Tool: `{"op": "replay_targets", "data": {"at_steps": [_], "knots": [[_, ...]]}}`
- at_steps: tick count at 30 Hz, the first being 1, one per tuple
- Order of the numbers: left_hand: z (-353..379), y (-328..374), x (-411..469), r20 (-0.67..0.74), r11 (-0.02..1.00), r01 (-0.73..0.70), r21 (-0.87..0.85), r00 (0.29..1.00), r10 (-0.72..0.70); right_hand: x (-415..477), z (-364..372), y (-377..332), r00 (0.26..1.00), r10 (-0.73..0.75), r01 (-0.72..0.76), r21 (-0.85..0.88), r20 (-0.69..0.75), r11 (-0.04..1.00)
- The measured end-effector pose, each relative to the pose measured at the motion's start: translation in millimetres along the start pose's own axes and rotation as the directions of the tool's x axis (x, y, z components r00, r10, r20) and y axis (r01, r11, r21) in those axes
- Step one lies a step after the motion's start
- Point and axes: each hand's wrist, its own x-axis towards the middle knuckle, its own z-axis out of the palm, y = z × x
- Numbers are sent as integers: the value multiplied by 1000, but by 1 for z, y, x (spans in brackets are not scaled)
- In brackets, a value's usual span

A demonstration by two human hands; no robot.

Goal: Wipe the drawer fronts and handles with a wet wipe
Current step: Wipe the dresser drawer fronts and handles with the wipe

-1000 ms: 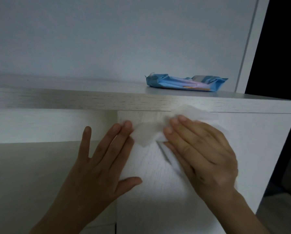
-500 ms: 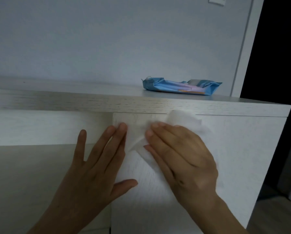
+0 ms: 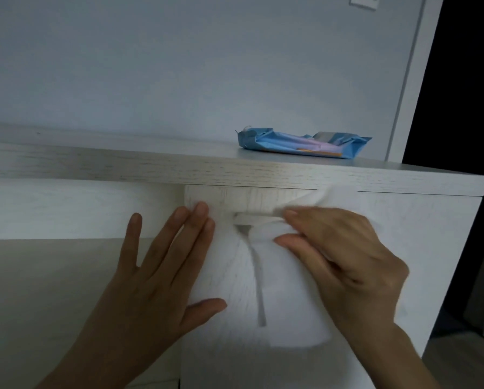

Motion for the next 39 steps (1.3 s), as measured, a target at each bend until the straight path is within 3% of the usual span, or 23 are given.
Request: {"op": "replay_targets", "data": {"at_steps": [9, 22, 39], "knots": [[5, 2, -1, -22, 1000, 18, -20, 1000, -19, 4, 5, -13, 975, 217, -221, 118, 46, 968], [8, 2, 0, -52, 999, 11, -50, 999, -13, 2, 24, -18, 1000, 18, -16, 76, -23, 997], [8, 2, 0, -58, 999, 10, -39, 998, -13, 1, 26, -13, 993, -114, 112, -77, -22, 991]]}}
